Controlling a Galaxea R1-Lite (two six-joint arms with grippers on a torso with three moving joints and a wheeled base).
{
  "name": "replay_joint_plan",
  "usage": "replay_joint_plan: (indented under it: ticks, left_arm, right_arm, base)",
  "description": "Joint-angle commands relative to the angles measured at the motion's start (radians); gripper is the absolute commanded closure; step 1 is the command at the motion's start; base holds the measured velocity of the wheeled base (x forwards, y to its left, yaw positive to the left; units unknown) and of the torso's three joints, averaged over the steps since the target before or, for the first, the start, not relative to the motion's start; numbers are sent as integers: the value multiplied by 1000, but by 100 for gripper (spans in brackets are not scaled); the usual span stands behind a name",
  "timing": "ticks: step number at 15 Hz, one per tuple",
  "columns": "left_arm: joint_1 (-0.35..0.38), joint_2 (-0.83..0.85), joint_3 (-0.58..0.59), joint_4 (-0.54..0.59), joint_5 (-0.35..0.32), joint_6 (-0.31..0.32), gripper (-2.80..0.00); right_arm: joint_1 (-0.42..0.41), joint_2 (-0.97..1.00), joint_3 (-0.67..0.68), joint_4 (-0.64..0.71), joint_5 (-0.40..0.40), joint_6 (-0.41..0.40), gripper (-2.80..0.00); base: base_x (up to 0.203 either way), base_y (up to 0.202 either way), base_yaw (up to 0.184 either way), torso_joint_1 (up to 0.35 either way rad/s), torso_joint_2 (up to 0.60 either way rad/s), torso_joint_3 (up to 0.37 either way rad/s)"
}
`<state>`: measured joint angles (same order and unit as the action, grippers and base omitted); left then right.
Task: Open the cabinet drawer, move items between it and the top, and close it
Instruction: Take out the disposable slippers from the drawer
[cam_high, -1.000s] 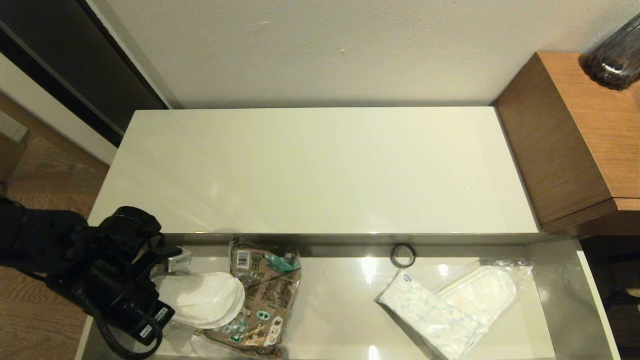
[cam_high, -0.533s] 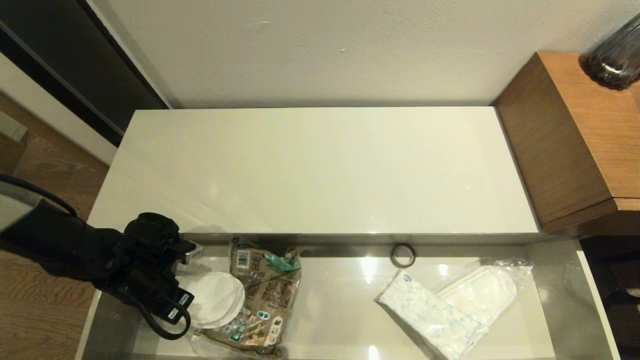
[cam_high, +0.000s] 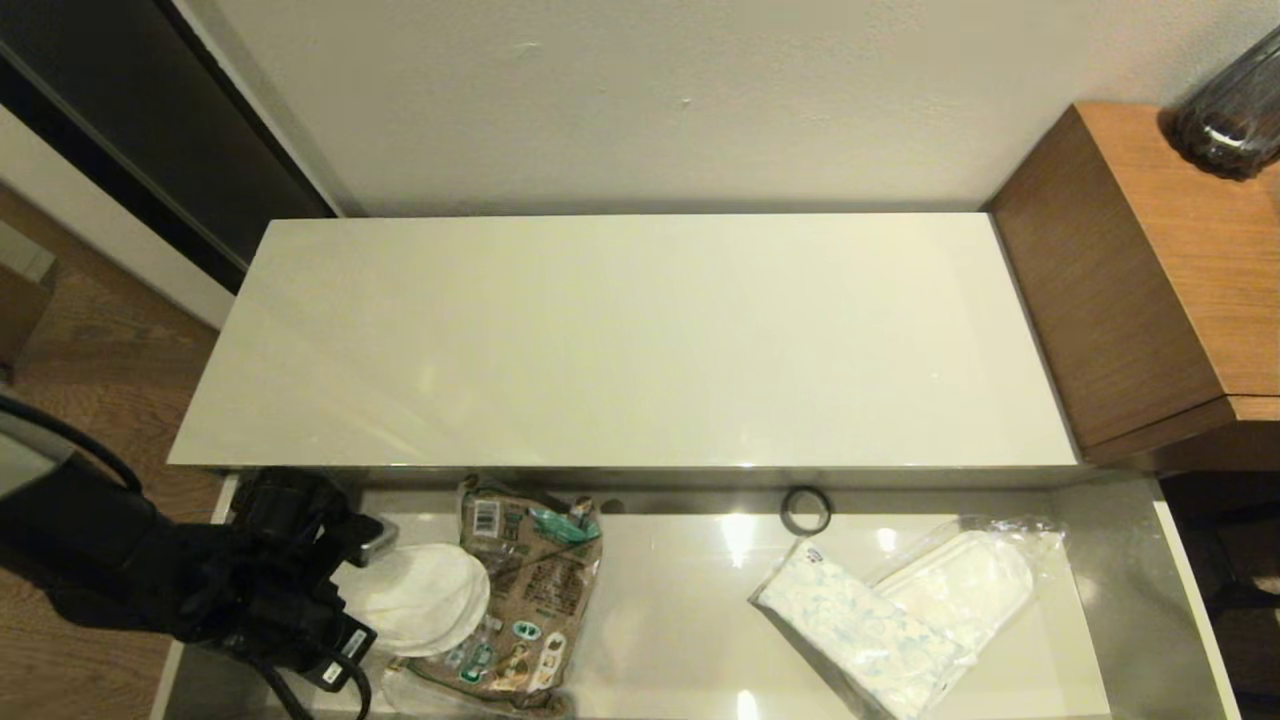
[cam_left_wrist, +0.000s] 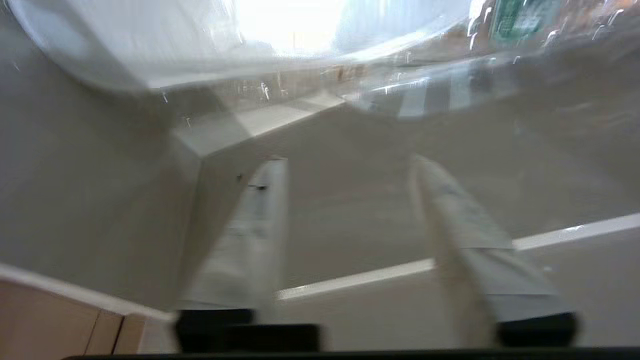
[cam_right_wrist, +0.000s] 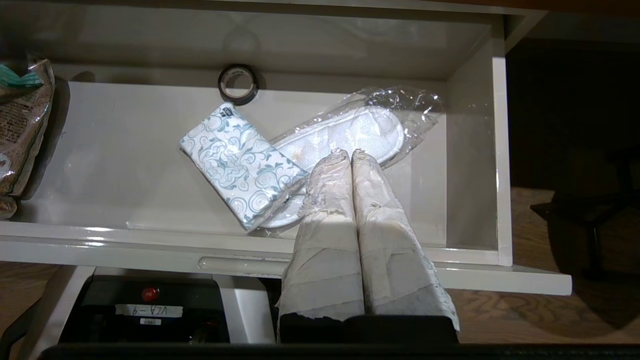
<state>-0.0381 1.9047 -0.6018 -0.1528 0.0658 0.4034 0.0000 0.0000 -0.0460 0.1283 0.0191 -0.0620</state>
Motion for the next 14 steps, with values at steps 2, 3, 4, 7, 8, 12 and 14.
replay_joint_plan:
  ticks: [2, 3, 4, 7, 8, 12, 14]
  left_arm:
    - [-6, 53, 188, -355, 61, 0, -280]
    - [-7, 115, 222, -481, 76, 2, -280]
    - [-8, 198, 252, -635, 89, 8, -280]
    - [-9, 417, 310, -1089, 115, 84, -280]
    - [-14, 459, 322, -1200, 121, 118, -280]
    - [-77, 447, 301, -1235, 119, 162, -280]
    - [-86, 450, 287, -1234, 117, 166, -280]
  right_arm:
    - [0, 2, 0, 1, 1, -1, 0]
    - [0, 2, 0, 1, 1, -1, 0]
    - [0, 2, 0, 1, 1, -1, 0]
    - [0, 2, 0, 1, 1, -1, 0]
    - [0, 2, 0, 1, 1, -1, 0]
    - [0, 2, 0, 1, 1, -1, 0]
    - [0, 2, 0, 1, 1, -1, 0]
  base:
    - [0, 0, 0, 0, 0, 0]
    - [0, 0, 0, 0, 0, 0]
    - [0, 0, 0, 0, 0, 0]
    - [0, 0, 0, 0, 0, 0]
    - [0, 0, 0, 0, 0, 0]
    - [0, 0, 0, 0, 0, 0]
    - [0, 0, 0, 0, 0, 0]
